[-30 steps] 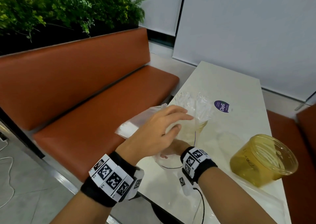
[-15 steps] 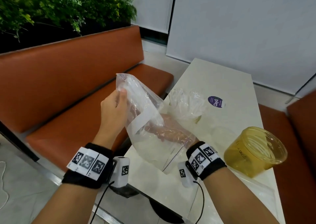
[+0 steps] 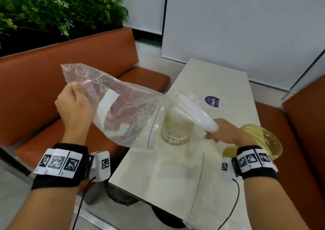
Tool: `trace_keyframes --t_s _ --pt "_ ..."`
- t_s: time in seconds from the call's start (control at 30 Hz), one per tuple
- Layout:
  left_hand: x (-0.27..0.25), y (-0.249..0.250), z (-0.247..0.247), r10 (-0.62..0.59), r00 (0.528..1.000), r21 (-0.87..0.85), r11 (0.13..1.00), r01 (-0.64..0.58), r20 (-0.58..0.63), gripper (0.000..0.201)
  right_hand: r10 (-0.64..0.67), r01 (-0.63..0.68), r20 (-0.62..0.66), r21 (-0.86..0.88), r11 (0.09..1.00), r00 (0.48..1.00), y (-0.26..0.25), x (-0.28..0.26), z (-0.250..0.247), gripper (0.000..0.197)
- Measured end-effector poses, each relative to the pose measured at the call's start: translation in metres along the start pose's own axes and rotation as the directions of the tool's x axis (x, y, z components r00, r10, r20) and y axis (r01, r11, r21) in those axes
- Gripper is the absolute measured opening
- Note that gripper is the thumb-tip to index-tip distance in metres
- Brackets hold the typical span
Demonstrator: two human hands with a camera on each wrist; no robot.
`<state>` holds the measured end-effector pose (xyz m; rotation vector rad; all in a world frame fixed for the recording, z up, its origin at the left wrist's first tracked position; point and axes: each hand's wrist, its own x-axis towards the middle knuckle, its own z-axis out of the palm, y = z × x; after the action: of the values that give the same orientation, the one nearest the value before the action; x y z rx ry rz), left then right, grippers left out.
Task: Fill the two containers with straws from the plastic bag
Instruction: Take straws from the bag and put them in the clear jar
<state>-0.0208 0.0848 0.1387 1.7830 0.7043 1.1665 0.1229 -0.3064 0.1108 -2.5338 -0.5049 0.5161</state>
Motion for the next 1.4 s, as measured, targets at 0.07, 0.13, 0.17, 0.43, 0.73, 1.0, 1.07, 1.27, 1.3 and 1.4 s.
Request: trace_keyframes --t_s 0.07,0.13,0.17,0.43,0.73,1.0,1.07,1.27,1.3,1.4 --pt "-0.006 -0.004 0.002 -0.024 1.0 0.013 1.0 0.024 0.015 0.038 -0.011 0.015 -0.072 0.055 0.998 0.997 0.0 -0.005 -0.018 0.021" --pt "-0.016 -0.008 0.009 -0.042 0.996 0.005 0.999 0.042 0.082 0.039 -0.051 0.077 -0.18 0.141 0.987 0.982 -0.012 -0.008 -0.029 0.027" --pt "-0.023 -0.009 0.013 -0.04 0.992 0.002 0.999 0.04 0.12 0.04 -0.068 0.125 -0.257 0.212 0.969 0.964 -0.023 -0.008 -0.032 0.031" --pt "-0.097 -0.026 0.06 -0.048 0.919 0.016 0.999 0.045 0.392 0.041 -0.058 0.525 -0.63 0.59 0.614 0.775 -0.111 0.041 -0.028 0.035" --pt "-0.104 -0.046 0.07 -0.306 0.718 0.212 0.952 0.221 0.625 0.069 -0.165 0.453 -0.502 0.531 0.716 0.849 -0.102 0.083 0.018 0.013" --pt "-0.049 0.096 0.088 0.385 0.817 -0.19 0.923 -0.334 0.43 0.073 -0.179 0.459 -0.482 0.559 0.69 0.858 -0.098 0.086 0.015 0.01" --pt "-0.037 0.134 0.113 0.343 0.754 -0.276 0.936 -0.22 0.56 0.103 -0.163 0.427 -0.449 0.585 0.69 0.879 -0.099 0.087 0.015 0.013" --pt "-0.027 0.157 0.182 0.256 0.574 -0.406 0.902 0.147 0.777 0.058 -0.084 0.402 -0.483 0.608 0.684 0.872 -0.102 0.082 0.017 0.014" --pt "-0.027 0.155 0.188 0.272 0.558 -0.42 0.895 0.152 0.784 0.039 -0.072 0.39 -0.486 0.594 0.703 0.871 -0.1 0.082 0.015 0.016" --pt "-0.03 0.152 0.199 0.322 0.513 -0.417 0.906 0.079 0.796 0.016 -0.06 0.346 -0.497 0.508 0.789 0.866 -0.098 0.085 0.008 0.035"
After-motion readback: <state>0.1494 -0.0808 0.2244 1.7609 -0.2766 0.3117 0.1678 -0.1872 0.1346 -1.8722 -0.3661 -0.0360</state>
